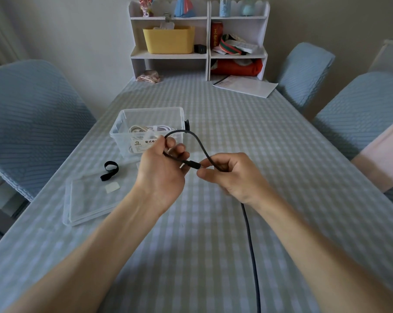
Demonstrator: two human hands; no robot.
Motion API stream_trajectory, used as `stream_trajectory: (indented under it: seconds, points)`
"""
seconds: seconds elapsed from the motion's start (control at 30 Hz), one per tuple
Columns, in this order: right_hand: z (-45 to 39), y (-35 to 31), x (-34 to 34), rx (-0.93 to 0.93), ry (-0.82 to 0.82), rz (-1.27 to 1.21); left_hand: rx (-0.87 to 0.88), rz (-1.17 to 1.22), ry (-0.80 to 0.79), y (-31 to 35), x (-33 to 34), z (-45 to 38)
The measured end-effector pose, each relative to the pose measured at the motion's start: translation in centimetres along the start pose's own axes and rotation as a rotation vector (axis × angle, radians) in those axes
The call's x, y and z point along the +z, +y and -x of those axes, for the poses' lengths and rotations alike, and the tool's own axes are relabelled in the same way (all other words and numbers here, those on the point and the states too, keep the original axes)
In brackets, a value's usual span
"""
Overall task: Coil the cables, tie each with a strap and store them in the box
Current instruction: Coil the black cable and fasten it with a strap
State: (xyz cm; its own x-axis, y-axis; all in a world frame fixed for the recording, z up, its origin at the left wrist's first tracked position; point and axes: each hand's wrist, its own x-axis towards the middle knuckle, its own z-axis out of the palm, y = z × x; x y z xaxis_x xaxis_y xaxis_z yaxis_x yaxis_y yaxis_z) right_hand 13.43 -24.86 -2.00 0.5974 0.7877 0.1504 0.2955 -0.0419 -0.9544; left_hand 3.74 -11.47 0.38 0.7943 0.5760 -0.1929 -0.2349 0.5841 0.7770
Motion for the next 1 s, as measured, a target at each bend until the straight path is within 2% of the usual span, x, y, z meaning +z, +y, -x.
stream_trajectory:
  seconds: [0.17,0.27,0.37,0.47,0.53,0.6,0.77,0.9,0.93,1.0]
  points:
    - [-0.3,0.1,-0.1,0.007,0.102,-0.078,-0.001,-0.209,-0.025,-0.4,0.0,0.1]
    - [-0.5,0.3,-0.9,0.063,0.133,-0.149,0.122,-0.579,0.004,-0.4,-0.7,-0.4]
    - [-0.6,0.3,-1.6,0.075,0.001,0.014,0.195,-0.912,-0.087,0.5,-1.5,-0.5]
    - [-0.1,-0.4,-1.4,0.085,-0.166,0.203,0.171,-1.015,-0.195,0.9,-2.0,-0.4]
    - [0.0,-0.6,-0.9,0.093,-0.173,0.211,0.199,-1.082,-0.188,0.5,-1.8,-0.3]
    - [-0.2,-0.3,-0.4,0.106,-0.109,0.169,0.213,-0.989,-0.145,-0.1,-1.4,-0.3]
    - [-0.4,0.0,0.6,0.212,-0.001,0.017,0.104,-0.549,0.028,-0.2,-0.5,-0.4]
    - [-0.8,-0.1,0.6,0.291,0.209,-0.103,0.097,-0.397,0.155,0.4,-0.8,-0.6]
    - [-0.8,-0.2,0.5,0.333,0.202,-0.138,0.124,-0.393,0.188,0.5,-0.9,-0.7]
    - [-0.4,-0.5,0.6,0.412,0.084,-0.162,0.182,-0.399,0.253,0.3,-1.2,-1.0]
